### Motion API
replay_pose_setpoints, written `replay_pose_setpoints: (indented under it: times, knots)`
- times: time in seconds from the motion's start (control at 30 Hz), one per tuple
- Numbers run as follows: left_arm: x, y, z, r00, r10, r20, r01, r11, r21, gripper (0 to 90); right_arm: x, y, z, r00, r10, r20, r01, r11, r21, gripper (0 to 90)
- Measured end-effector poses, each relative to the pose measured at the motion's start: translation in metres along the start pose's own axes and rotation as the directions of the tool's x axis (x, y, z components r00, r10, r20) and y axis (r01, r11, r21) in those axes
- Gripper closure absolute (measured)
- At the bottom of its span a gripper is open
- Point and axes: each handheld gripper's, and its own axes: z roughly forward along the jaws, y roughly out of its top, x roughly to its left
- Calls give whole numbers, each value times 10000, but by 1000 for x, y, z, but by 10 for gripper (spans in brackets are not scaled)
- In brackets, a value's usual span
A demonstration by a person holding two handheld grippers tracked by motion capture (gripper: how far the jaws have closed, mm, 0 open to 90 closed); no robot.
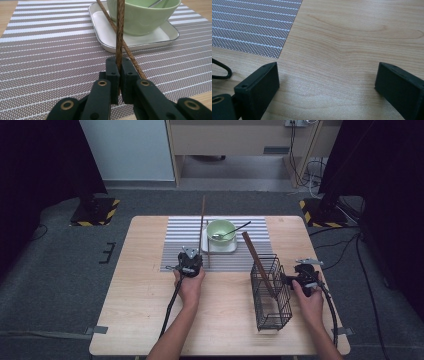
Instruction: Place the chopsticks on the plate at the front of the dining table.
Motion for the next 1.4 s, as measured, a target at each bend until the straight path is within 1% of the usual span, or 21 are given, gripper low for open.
replay_pose_setpoints:
  times: [0.1, 0.6, 0.83, 0.93, 1.4]
  knots:
    - [1, 0, 0, 10000, -54, -31, 55, 9999, 96, 859, 0, 0, 0, 10000, 10, -1, -10, 10000, -5, 55]
    - [2, -3, -1, 9999, -100, 10, 99, 9999, 100, 859, 0, 0, 0, 10000, 3, -8, -3, 10000, 3, 55]
    - [5, -5, -1, 9995, -303, -20, 303, 9995, 121, 857, 0, 0, 0, 10000, 4, -9, -4, 10000, 4, 54]
    - [5, -5, -1, 9997, -245, -27, 245, 9996, 141, 858, 0, 0, 0, 10000, 16, -10, -16, 10000, 12, 55]
    - [4, -8, -1, 9995, -264, -158, 265, 9996, 111, 857, 0, 0, 0, 10000, -1, -10, 1, 10000, 5, 54]
